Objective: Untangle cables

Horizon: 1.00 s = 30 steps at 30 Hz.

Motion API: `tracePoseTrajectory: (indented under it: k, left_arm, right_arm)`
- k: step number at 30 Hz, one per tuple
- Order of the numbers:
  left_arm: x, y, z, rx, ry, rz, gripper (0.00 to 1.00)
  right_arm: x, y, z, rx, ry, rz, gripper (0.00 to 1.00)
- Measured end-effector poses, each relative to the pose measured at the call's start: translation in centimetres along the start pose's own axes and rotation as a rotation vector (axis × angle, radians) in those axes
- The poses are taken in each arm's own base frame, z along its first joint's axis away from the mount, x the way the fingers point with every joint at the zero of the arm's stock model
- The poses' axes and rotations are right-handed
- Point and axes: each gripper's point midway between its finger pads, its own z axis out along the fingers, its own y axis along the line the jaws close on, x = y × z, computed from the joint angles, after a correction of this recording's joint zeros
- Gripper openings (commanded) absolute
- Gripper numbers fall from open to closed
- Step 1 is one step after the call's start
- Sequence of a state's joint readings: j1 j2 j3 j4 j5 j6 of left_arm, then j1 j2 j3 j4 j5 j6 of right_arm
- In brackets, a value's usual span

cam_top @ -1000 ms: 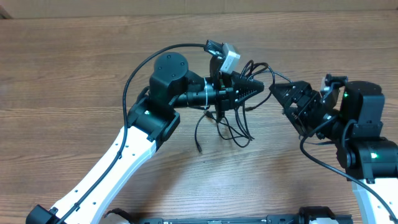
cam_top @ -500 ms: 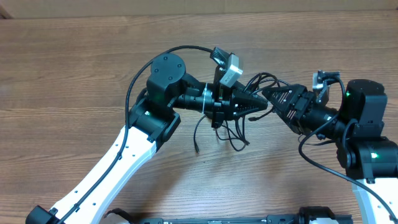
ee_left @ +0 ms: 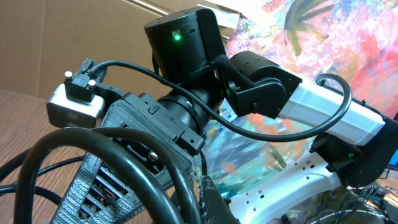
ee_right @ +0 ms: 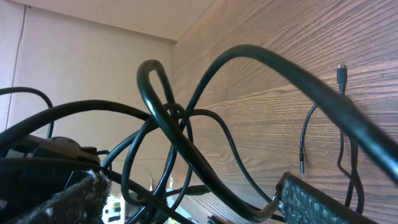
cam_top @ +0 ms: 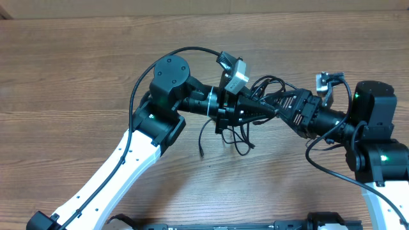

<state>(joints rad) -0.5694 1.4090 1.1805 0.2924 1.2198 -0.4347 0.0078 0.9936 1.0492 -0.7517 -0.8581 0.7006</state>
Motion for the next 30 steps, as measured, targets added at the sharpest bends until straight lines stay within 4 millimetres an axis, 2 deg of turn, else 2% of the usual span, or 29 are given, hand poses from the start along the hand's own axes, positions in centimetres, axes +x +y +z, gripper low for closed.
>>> tracePoseTrajectory:
  k: [6,15,24,30]
  left_arm:
    - [-0.1,-0.1,0.0,0.003,-0.003,0.011,0.04]
    - [-0.2,-1.5,1.2,0.05,-0.003,0.052,0.04]
    - [-0.2,-1.4,1.1,0.045,-0.004,0.068,0.04]
    - [0.0,-0.3,0.3,0.011,0.001,0.046,0.04]
  right_arm:
    - [0.1,0.0,0.0,0.0,0.005,-0.02,0.89]
    - [-0.3,-1.3,1.0,0.026,0.033,-0.03,0.88]
    - [0.4,-1.8,1.0,0.043,0.057,-0.016,0.89]
    - [0.6,-1.3,0.8,0.017,0.065,-0.037,0.91]
